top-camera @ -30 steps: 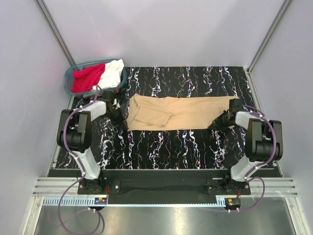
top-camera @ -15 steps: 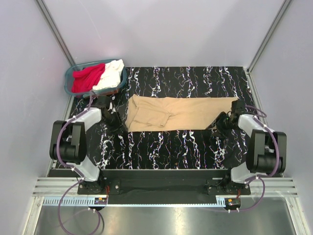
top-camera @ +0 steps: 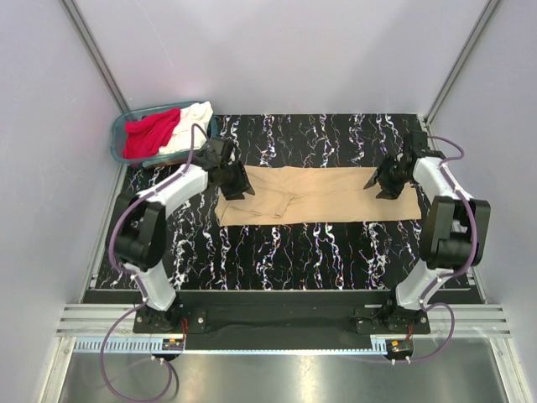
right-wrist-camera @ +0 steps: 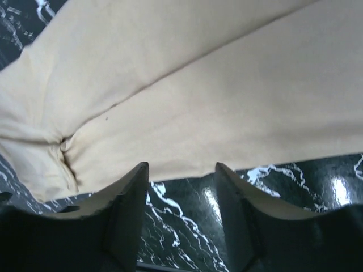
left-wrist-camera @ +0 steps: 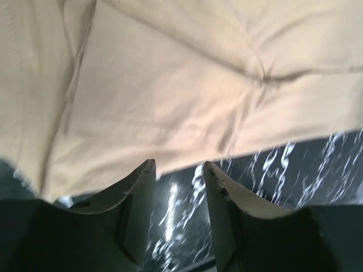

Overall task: Fold and stack the t-shirts
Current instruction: Fold the tshirt

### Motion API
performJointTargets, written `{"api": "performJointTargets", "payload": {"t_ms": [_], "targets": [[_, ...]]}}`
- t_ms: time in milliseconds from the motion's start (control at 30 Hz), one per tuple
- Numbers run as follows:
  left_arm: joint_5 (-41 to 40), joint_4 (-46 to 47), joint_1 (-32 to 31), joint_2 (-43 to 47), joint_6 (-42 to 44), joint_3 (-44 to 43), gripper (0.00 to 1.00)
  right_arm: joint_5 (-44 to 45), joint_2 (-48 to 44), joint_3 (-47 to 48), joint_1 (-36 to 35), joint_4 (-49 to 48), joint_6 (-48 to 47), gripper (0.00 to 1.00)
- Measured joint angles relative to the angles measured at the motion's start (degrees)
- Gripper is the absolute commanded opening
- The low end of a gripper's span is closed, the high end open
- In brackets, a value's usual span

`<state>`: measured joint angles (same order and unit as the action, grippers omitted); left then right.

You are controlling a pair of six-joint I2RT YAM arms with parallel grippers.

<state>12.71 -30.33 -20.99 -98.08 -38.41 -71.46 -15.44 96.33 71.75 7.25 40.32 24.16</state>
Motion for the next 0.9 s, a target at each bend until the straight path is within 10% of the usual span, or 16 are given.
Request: {"api": "performJointTargets", "payload": {"t_ms": [167, 900], "targets": [[-4.00, 2.75, -0.33, -10.23, -5.92, -2.97, 0.43, 1.11, 7.28, 3.58, 0.00, -0.13, -0.31, 0.28], [-9.14, 1.25, 0.20, -31.63, -5.88, -30.12, 0.42, -0.07, 9.14, -7.23, -3.19, -4.76, 3.61, 0.31]]}}
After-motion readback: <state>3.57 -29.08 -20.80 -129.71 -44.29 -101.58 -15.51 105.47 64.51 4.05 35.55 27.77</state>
